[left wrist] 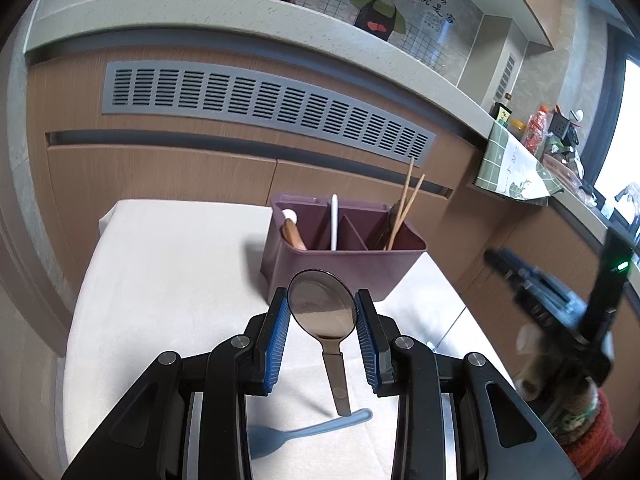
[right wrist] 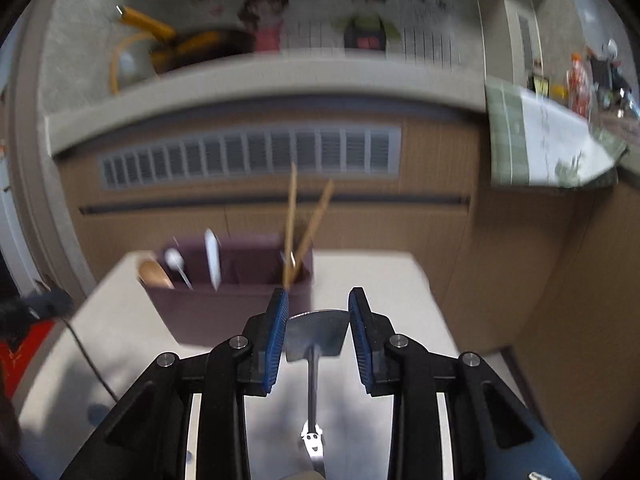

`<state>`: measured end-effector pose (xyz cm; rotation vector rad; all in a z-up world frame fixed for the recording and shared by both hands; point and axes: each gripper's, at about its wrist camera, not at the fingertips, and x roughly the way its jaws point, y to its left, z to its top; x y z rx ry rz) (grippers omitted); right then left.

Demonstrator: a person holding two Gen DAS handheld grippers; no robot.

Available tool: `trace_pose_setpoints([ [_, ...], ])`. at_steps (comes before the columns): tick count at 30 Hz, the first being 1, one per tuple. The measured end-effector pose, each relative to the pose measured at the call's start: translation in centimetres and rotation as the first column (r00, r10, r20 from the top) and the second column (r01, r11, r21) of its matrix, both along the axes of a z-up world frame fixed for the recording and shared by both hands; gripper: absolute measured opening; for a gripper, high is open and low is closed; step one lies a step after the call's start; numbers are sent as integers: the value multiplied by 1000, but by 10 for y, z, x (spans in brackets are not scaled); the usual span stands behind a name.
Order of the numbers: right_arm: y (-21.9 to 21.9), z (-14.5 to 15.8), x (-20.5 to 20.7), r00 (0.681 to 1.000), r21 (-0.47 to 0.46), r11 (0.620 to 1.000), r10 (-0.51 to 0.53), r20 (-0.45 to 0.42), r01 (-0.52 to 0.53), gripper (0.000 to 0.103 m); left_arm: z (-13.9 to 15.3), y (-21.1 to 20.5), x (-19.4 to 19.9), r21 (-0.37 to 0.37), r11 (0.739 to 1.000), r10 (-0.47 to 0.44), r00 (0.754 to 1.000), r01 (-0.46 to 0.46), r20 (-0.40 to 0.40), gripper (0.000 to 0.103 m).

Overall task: Organize utensils
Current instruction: 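Lift the silver spatula over the purple caddy with the right tool, then lower the silver spatula into the caddy and open the right tool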

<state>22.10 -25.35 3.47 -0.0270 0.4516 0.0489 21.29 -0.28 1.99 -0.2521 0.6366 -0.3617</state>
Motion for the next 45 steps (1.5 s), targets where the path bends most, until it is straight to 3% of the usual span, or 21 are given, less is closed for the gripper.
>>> trace_pose_setpoints([
  [9, 18, 62, -33, 976, -20, 997, 75, 207, -72, 28, 32, -5, -19, 27, 1000, -11, 997, 9, 81, 34],
  [13, 13, 85, -61, 939, 32, 992, 101, 329, -118, 28, 44, -5, -26, 26, 1000, -13, 993, 10, 119, 34],
  [15, 18, 86, -66, 916, 4, 992, 118, 383, -129, 28, 45, -8, -24, 31, 1000, -6, 993, 3, 116, 34],
  [17, 28, 79, -43, 948, -18, 992, 121, 296, -122, 27, 45, -10, -22, 32, 999, -9, 994, 6, 107, 34],
  [19, 27, 73, -25, 964, 23, 990, 131, 232, -140, 27, 45, -11, -24, 41, 999, -12, 994, 7, 107, 34],
  [27, 25, 68, 1, 982, 25, 988, 148, 119, -152, 27, 40, -8, -16, 34, 999, 6, 997, -8, 83, 34],
  [30, 15, 82, -29, 960, 110, 967, 206, 191, -230, 27, 38, -9, -20, 32, 999, -3, 996, 0, 85, 34],
  [34, 5, 82, -77, 934, 130, 960, 201, 296, -247, 27, 34, -5, -21, 32, 999, 4, 997, -7, 77, 34],
  [36, 20, 70, -54, 962, 74, 979, 173, 210, -192, 27, 33, -7, -17, 27, 1000, 6, 998, -7, 54, 34],
  [38, 21, 62, -27, 978, 137, 972, 179, 109, -193, 26, 35, -7, -19, 31, 1000, -9, 998, 7, 55, 34],
  [41, 23, 62, -15, 983, 112, 979, 159, 88, -169, 26, 35, 0, -23, 47, 999, 17, 997, -21, 74, 34],
  [45, 21, 58, -10, 989, 85, 985, 146, 34, -148, 26, 30, 8, -18, 9, 999, 35, 998, -36, 48, 34],
])
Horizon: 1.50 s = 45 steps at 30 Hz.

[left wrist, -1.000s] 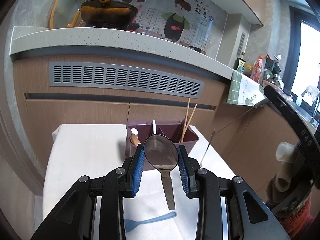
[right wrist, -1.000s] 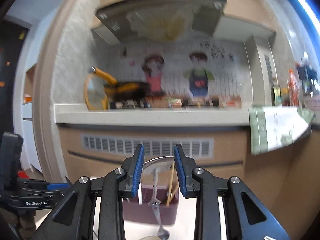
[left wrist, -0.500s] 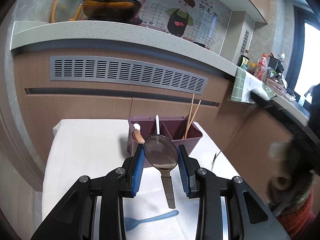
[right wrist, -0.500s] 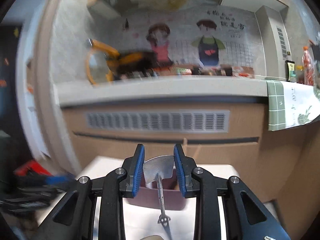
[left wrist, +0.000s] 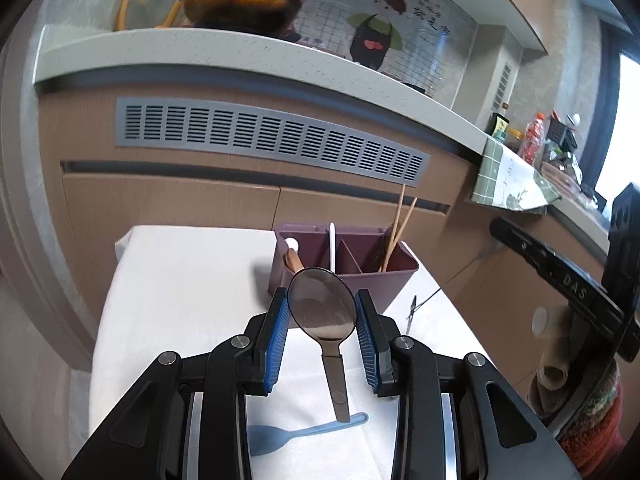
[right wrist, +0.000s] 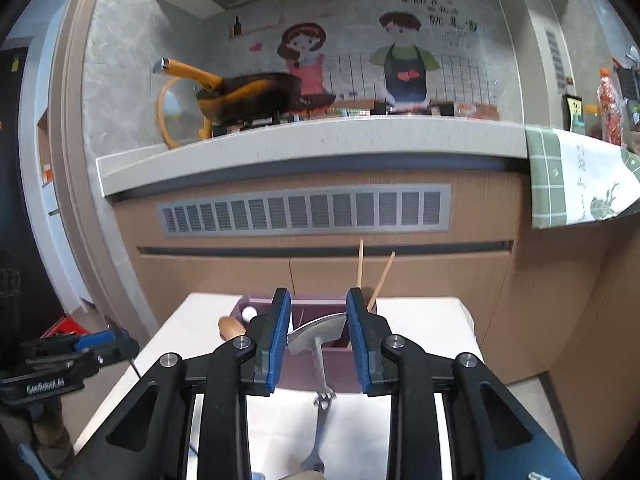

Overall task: Organize utensils
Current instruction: 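Lower the silver spatula into the caddy and open the right tool, then reach the right tool to the light blue plastic spoon and grasp it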

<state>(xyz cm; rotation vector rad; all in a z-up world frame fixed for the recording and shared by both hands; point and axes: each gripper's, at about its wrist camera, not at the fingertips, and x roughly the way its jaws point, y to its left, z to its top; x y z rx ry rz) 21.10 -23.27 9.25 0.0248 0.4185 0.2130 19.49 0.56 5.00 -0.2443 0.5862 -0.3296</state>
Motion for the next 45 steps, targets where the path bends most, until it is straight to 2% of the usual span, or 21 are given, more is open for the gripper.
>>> trace_pose_setpoints([
  [2, 1, -4, -2, 999, -48, 998, -32, 5, 33, 26, -4, -1, 1, -8, 1000, -6, 1000, 6, -6, 34],
  [4, 3, -16, -1, 997, -141, 987, -79, 15, 81, 26, -7, -2, 2, -10, 1000, -15, 1000, 15, -14, 34],
  [7, -2, -38, 7, 988, -244, 957, -157, 10, 155, 25, -12, -4, 0, -6, 1000, -24, 999, 24, -24, 34],
  [12, -54, -63, 19, 945, -213, 934, -312, -95, 287, 25, -16, 0, 1, -5, 1000, -19, 999, 19, -33, 34],
  [15, -82, -66, 18, 936, -156, 939, -327, -133, 306, 25, -21, -1, 6, -12, 1000, -20, 999, 19, -45, 34],
  [17, -97, -64, 17, 936, -110, 949, -310, -167, 295, 25, -25, -5, 8, -14, 1000, -29, 998, 28, -55, 34],
  [20, -106, -66, 10, 949, -13, 984, -174, -264, 177, 25, -32, -11, 12, -9, 999, -47, 996, 46, -71, 34],
  [24, -95, -74, -19, 940, -65, 992, -125, -318, 110, 21, -37, -13, 14, -16, 998, -56, 995, 55, -83, 34],
  [28, -83, -102, -45, 884, -59, 998, -12, -467, -18, 23, -39, -15, 14, -23, 998, -62, 994, 61, -93, 34],
  [31, -75, -115, -60, 871, -147, 988, -28, -490, -51, 23, -38, -15, 10, -26, 998, -68, 994, 66, -86, 34],
  [34, -77, -119, -57, 877, -186, 982, -66, -476, -27, 24, -36, -15, 9, -26, 997, -70, 994, 68, -84, 34],
  [40, -89, -132, -20, 856, -129, 990, -110, -505, 51, 24, -35, -15, 8, -21, 997, -74, 994, 72, -80, 34],
  [45, -99, -153, 14, 797, -64, 989, -145, -586, 133, 24, -38, -13, 8, -19, 997, -71, 994, 70, -88, 34],
])
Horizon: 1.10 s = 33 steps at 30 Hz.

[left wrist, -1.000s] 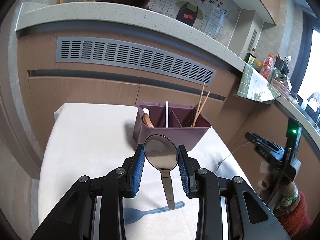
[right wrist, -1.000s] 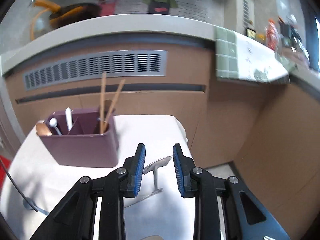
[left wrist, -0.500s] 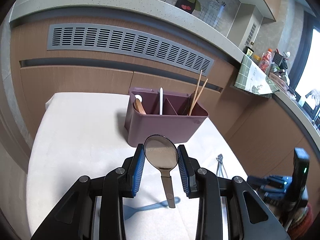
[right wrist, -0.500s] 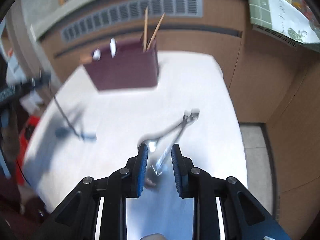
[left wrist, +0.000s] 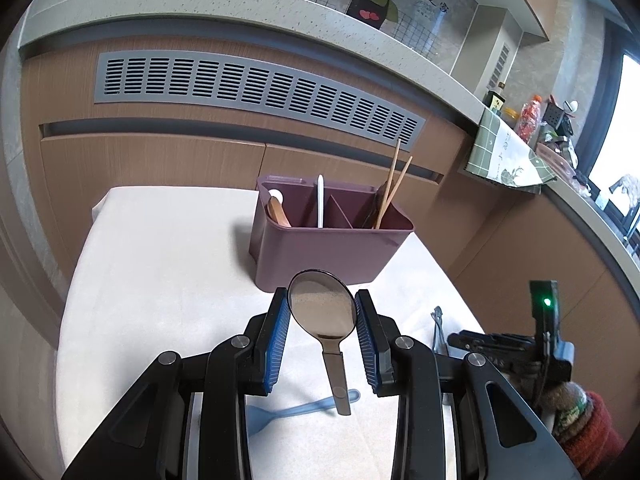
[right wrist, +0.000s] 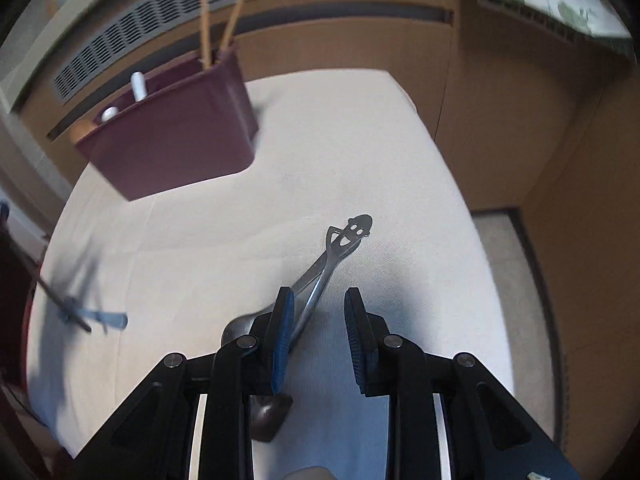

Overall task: Organize utensils
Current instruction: 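Reach the right tool to the light blue plastic spoon and grasp it, then carry the blue spoon over the caddy and drop it in with the right tool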

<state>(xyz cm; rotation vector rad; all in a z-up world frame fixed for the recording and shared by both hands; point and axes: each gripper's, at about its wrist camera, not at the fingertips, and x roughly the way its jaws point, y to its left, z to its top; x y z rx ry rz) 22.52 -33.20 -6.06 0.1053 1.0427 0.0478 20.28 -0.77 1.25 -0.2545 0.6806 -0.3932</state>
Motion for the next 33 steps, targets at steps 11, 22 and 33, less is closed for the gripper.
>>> trace_pose_setpoints([
  [11, 68, 19, -41, 937, -28, 943, 331, 108, -330, 29, 4, 9, -1, 21, 1000, 17, 1000, -18, 23, 34],
  [22, 226, -10, -38, 482, -192, 485, 874, 65, -853, 31, 45, 81, -12, 174, 963, 186, 973, -208, 136, 34],
  [33, 285, -28, -8, 400, -162, 391, 916, -24, -906, 37, 24, 117, -13, 194, 950, 234, 969, -246, 80, 34],
])
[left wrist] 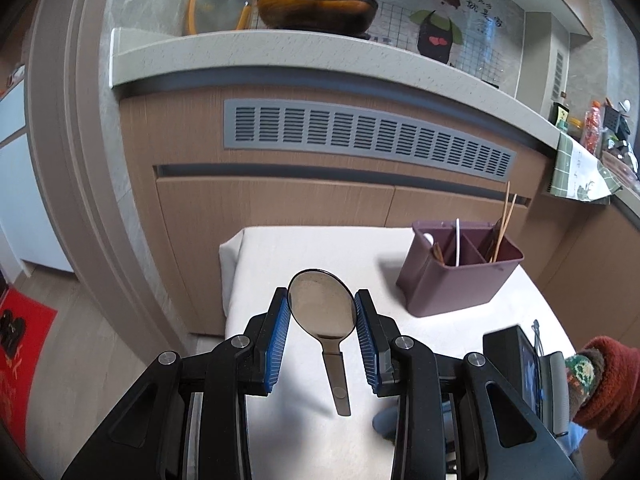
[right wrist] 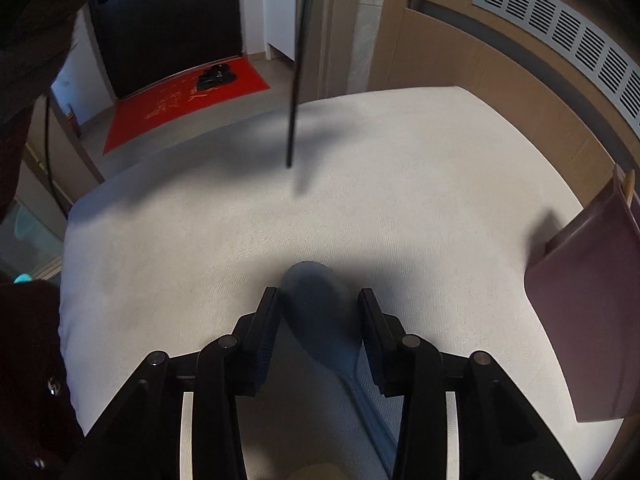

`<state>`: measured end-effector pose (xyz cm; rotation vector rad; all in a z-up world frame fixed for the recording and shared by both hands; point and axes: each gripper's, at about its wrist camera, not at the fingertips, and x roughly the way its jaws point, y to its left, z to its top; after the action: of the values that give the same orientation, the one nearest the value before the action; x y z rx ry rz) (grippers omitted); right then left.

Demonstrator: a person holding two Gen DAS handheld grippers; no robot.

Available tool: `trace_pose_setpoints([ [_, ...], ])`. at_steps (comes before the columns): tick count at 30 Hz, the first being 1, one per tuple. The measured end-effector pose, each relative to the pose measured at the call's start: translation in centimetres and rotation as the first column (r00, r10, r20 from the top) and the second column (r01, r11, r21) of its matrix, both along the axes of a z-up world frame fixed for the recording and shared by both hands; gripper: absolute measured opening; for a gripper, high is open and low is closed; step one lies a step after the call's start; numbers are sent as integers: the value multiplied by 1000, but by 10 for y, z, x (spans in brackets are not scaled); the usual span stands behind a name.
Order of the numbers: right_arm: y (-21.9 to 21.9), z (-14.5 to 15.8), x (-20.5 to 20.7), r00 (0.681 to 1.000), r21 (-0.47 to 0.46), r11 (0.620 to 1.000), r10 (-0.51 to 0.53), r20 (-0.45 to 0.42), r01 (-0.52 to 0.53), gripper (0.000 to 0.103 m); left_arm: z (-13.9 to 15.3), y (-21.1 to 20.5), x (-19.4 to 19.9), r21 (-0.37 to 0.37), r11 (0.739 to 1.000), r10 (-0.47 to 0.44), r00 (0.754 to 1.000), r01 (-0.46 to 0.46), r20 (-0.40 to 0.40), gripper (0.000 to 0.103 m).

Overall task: Organize utensils
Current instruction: 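Carry the blue spoon over the caddy and drop it in with the right tool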

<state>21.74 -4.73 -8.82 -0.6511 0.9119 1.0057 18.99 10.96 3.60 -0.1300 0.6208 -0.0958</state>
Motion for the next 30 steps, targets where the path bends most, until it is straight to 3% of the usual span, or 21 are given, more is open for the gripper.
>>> trace_pose_setpoints([
  [5, -30, 8, 7, 986, 23, 986, -164, 9, 164, 29, -8, -13, -1, -7, 999, -40, 999, 40, -24, 34],
  [8, -72, 27, 10, 953, 97, 948, -304, 3, 302, 28, -9, -39, -1, 8, 995, -95, 995, 96, -36, 34],
  [16, -182, 80, 11, 808, 317, 763, -589, -18, 563, 26, 1, -99, -4, 28, 977, -211, 977, 212, -39, 34],
  [18, -197, 97, 10, 777, 397, 707, -629, -24, 585, 6, 13, -109, -3, 9, 973, -230, 973, 231, -16, 34],
  [22, -220, 153, 10, 722, 570, 594, -692, 1, 568, 6, 56, -121, 6, -20, 967, -250, 965, 252, 86, 34],
  [24, -223, 178, 15, 702, 614, 560, -712, 13, 556, 5, 79, -126, 14, -15, 968, -245, 958, 250, 152, 34],
  [27, -219, 201, 25, 690, 635, 550, -723, 35, 543, 5, 95, -127, 33, -30, 971, -228, 956, 238, 184, 34],
  [30, -214, 202, 33, 682, 597, 574, -729, 60, 561, 7, 92, -123, 41, -54, 968, -233, 956, 246, 179, 34],
])
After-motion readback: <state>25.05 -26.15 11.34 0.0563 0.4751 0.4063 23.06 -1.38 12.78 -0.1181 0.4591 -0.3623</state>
